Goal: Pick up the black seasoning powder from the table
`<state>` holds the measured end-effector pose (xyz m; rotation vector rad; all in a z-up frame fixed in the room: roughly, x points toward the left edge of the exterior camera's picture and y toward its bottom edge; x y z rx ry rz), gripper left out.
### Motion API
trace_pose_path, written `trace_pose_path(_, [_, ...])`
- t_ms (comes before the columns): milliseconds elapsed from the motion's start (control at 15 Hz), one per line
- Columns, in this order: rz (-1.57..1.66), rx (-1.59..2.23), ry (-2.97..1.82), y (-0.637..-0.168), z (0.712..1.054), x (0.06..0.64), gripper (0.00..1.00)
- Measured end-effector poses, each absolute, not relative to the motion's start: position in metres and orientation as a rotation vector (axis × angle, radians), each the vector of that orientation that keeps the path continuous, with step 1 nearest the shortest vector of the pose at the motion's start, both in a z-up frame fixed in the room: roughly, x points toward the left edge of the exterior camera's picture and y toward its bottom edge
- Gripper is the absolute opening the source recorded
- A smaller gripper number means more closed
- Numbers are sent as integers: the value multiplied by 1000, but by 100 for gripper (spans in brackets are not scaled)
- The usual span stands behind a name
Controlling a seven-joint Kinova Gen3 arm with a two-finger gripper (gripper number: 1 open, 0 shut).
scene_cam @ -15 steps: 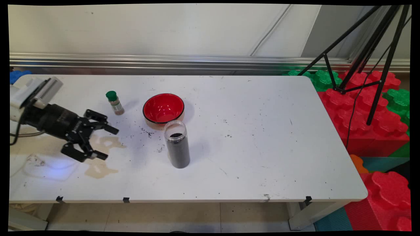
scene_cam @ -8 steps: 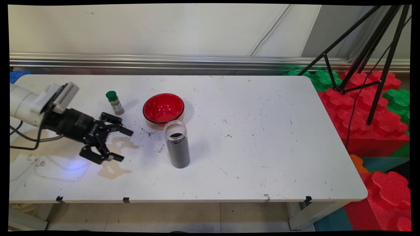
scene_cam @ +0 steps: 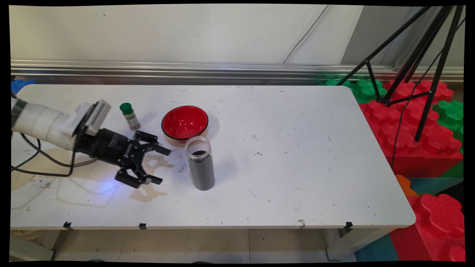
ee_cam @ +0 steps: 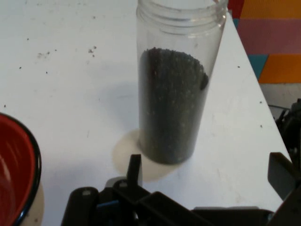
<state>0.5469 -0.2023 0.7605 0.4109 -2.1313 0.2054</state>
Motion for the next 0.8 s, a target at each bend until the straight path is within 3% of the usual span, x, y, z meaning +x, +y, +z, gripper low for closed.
trace_pose_path(800, [249,399,-2037,-225,724,503,100])
